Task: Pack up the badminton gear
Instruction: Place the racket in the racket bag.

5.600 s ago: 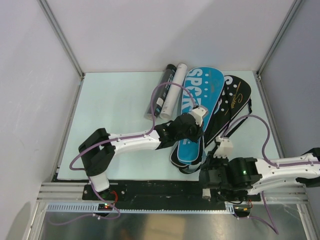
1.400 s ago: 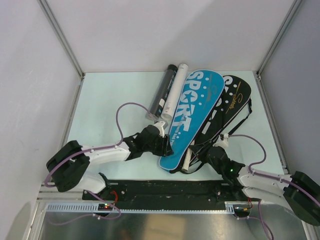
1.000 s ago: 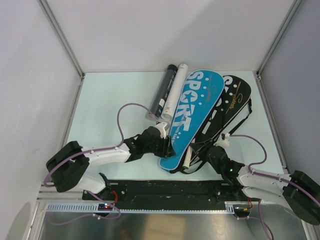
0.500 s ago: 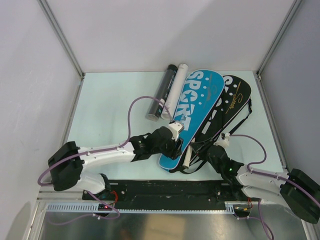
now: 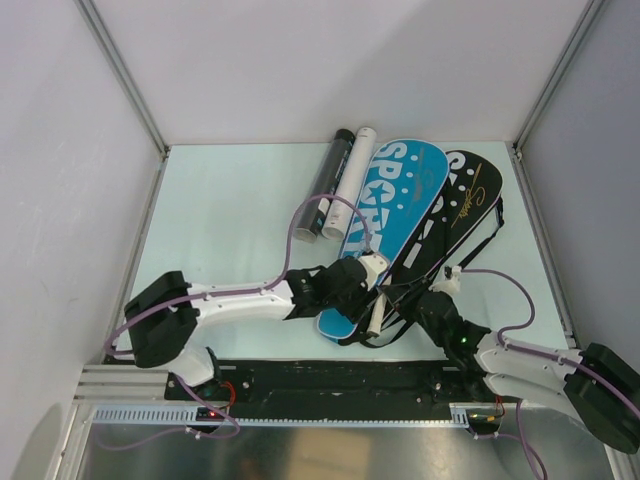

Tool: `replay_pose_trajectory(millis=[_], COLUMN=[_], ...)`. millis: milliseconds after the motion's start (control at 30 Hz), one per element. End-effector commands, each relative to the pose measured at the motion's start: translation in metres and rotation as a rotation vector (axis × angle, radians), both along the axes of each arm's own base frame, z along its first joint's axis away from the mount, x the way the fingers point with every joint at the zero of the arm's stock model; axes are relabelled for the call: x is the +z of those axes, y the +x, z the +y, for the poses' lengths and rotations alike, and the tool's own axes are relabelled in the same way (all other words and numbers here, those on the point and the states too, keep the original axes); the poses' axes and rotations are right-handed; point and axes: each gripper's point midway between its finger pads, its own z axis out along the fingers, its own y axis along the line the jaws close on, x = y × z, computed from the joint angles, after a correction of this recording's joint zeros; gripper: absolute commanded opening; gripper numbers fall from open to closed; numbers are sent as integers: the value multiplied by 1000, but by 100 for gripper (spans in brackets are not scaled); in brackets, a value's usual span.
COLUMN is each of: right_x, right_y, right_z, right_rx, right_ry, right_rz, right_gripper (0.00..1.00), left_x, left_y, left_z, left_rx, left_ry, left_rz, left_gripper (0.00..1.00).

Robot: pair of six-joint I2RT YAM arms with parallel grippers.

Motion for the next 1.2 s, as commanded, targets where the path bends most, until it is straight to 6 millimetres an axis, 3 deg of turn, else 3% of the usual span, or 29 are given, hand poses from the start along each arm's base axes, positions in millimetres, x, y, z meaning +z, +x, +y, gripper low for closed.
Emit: replay_pose_trajectory(millis=[0,133,200,367,433,567,800,1067,1167], right_x=[11,9,9,11,14,30,51,67,61], right_y=[4,4,3,6,9,18,32,43,47], right_z=[-1,-1,0,0,-3,-3,4,-2,-5], right_rx=[-1,7,14,14,1,-14,-10,-35,-60], right_ry=[7,3,6,22,37,85,105,129,100], right_rz=[-45,-40,-41,-40,-43,-78,-127,-186,-186], right_gripper=[24,24,25,25,25,25,24,26,27], left_x=[2,-10,-9,12,30,58,80,74,75], left_y=[4,4,5,5,2,-13,-35,-46,-53], left_z=[-15,-18,-20,-21,-22,-32,-47,-55,-62], left_rx=[-58,-63,-65,-33,-25,-47,-79,-76,-82], left_ry=[29,66,68,36,-13,-129,-257,-312,-345], left_rz=[-60,-66,-72,-85,-81,-14,97,178,230], left_gripper=[63,59,51,12,3,0,0,0,0])
